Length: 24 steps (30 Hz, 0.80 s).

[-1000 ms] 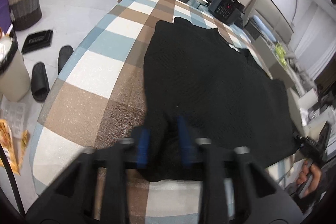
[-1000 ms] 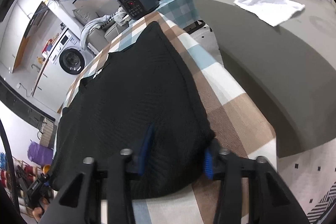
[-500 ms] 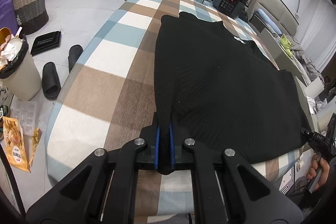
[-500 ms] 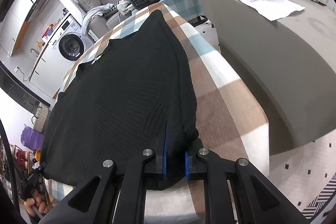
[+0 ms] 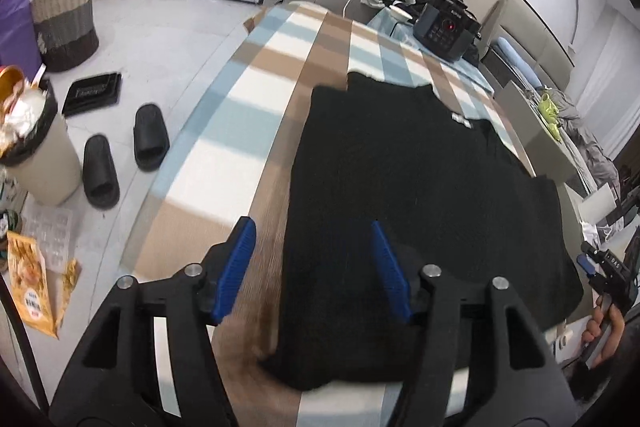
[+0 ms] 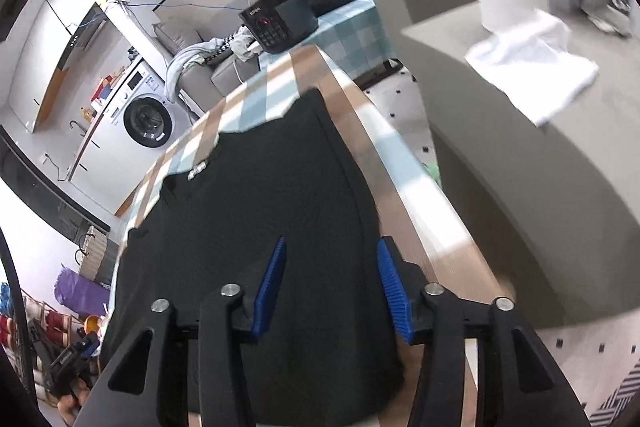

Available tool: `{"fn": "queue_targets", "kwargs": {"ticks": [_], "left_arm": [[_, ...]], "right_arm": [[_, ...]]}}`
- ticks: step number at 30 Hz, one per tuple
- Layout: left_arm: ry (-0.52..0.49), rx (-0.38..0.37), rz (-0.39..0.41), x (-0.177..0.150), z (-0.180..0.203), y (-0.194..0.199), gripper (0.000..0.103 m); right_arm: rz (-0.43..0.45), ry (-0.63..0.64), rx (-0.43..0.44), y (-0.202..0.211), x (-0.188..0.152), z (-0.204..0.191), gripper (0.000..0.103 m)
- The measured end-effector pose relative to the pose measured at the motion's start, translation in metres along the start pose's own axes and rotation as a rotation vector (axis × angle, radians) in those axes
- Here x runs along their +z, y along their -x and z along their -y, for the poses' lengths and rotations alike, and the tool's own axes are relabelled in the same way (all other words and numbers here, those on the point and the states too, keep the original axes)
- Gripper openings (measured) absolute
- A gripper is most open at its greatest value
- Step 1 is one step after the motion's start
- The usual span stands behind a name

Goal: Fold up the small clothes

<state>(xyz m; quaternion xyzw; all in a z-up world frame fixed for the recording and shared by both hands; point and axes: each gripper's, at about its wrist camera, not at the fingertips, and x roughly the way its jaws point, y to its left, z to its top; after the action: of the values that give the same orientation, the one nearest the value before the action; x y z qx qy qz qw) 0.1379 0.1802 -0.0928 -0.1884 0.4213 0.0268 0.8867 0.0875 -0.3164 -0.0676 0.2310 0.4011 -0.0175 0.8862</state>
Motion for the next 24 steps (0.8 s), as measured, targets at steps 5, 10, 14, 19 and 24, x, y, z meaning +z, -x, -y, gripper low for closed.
{"fn": "queue_targets", "kwargs": {"ticks": [5,10,14,19,24], "left_arm": [[-0.024,0.006,-0.011,0.037,0.013,-0.024,0.062],[-0.045,0.007,-0.017,0.07,0.022,-0.052,0.062],[-0.08,0.027,-0.043,0.091,0.028,-0.082,0.062],[-0.093,0.055,-0.11,0.103,0.03,-0.128,0.062],[-0.097,0.073,-0.15,0.105,0.029,-0.158,0.062]], "right_arm": [[0.002,0.043,0.015,-0.021,0.031,-0.017,0.058],[-0.021,0.07,0.019,-0.047,0.062,-0.023,0.058],[-0.05,0.049,0.017,-0.075,0.085,-0.02,0.058],[-0.075,0.045,0.002,-0.106,0.101,-0.02,0.058],[-0.093,0.062,-0.04,-0.13,0.106,-0.021,0.058]]}}
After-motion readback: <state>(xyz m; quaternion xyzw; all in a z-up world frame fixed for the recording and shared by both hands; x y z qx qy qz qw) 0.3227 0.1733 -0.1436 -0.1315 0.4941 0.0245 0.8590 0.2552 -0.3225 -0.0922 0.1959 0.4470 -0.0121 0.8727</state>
